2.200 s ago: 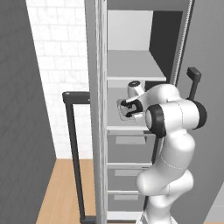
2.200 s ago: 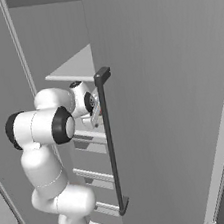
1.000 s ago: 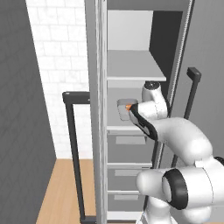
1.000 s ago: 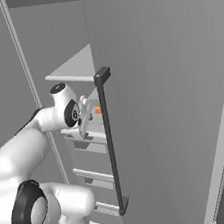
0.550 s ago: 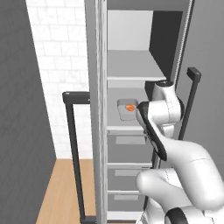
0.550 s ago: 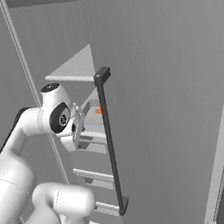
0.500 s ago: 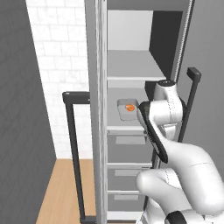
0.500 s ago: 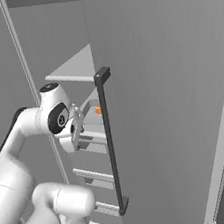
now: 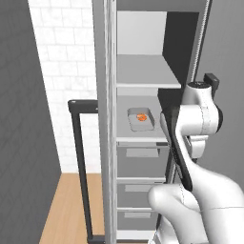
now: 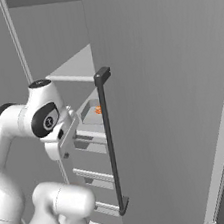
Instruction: Take the meat container that has the shrimp and place it on the second highest rack of the freezer. Then take the vegetable container that has the cucumbers and place it on the highest rack of the freezer.
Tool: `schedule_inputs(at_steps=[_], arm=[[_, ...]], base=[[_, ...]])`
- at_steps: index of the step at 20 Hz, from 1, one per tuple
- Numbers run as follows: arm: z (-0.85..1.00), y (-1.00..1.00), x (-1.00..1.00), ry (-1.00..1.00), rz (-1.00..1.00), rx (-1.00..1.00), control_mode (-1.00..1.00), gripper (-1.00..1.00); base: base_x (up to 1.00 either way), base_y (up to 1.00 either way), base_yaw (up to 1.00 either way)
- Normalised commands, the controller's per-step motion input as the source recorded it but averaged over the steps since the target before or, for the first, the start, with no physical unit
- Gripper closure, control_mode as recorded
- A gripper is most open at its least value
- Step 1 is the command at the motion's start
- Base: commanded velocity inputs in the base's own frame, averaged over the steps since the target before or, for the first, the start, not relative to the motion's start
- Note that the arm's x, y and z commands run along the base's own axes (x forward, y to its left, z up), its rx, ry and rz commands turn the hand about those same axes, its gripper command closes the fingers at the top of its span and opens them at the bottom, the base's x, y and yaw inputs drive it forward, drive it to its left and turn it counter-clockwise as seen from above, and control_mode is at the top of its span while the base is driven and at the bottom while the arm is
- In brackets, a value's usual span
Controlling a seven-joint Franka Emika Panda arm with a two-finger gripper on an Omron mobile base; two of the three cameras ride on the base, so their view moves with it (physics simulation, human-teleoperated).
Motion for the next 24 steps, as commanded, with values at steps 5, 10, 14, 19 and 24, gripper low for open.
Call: schedule_inputs(at_steps=[5, 10, 14, 19, 24], arm=[[0.22, 0.00, -0.46, 0.02, -0.13, 0.09, -1.00, -1.00], [0.00, 0.00, -0.38, 0.00, -0.04, 0.01, -1.00, -1.00], [0.00, 0.00, -0.30, 0.00, 0.00, -0.03, -1.00, -1.00], [-0.04, 0.00, -0.29, 0.01, 0.02, -0.06, -1.00, -1.00], [-0.01, 0.00, -0.26, 0.02, 0.02, -0.01, -1.00, -1.00]], base=[[0.00, 0.00, 0.00], [0.00, 0.00, 0.00], [0.00, 0.00, 0.00], [0.00, 0.00, 0.00], [0.00, 0.00, 0.00]])
